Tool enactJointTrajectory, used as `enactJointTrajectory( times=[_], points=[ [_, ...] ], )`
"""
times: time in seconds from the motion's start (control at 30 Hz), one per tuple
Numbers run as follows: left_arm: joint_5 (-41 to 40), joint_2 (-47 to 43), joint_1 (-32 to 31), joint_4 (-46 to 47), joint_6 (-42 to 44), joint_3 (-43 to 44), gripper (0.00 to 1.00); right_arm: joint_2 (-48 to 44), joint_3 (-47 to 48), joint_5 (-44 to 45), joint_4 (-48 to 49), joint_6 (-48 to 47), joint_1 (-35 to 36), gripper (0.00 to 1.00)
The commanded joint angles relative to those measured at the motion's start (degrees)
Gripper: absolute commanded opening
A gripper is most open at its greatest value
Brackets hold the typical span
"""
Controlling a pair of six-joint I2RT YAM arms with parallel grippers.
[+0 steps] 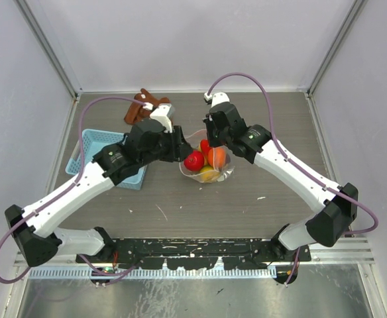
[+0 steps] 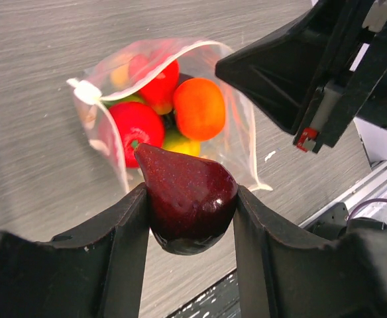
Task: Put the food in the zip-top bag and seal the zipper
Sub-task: Place the fake fruit in the zipper food storage bag.
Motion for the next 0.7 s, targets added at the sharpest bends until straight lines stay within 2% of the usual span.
enactJointTrajectory(
  times=[0.0, 0.17, 0.3, 0.47, 0.67],
  points=[
    [-0.11, 1.85, -1.82, 12.99, 0.87, -2.24, 0.31, -1.26, 2.20, -0.21, 2.07, 0.95, -0.06, 0.00],
    [-0.22, 7.19, -2.75, 17.59, 0.77, -3.26, 0.31, -1.29, 2.01, -0.41, 2.17, 0.94, -0.06, 0.00],
    [-1.73, 10.33, -2.87, 20.72, 1.09, -3.93, 0.36, -1.42, 1.88, -0.45, 2.22, 0.94, -0.04, 0.00],
    [-2.93, 13.47, -2.92, 22.56, 1.48, -3.52, 0.48, -1.64, 1.51, -0.41, 2.30, 0.99, -0.04, 0.00],
    [-2.92, 14.62, -2.89, 22.29, 1.57, -3.00, 0.67, -1.73, 1.33, -0.37, 2.41, 0.81, -0.03, 0.00]
  ],
)
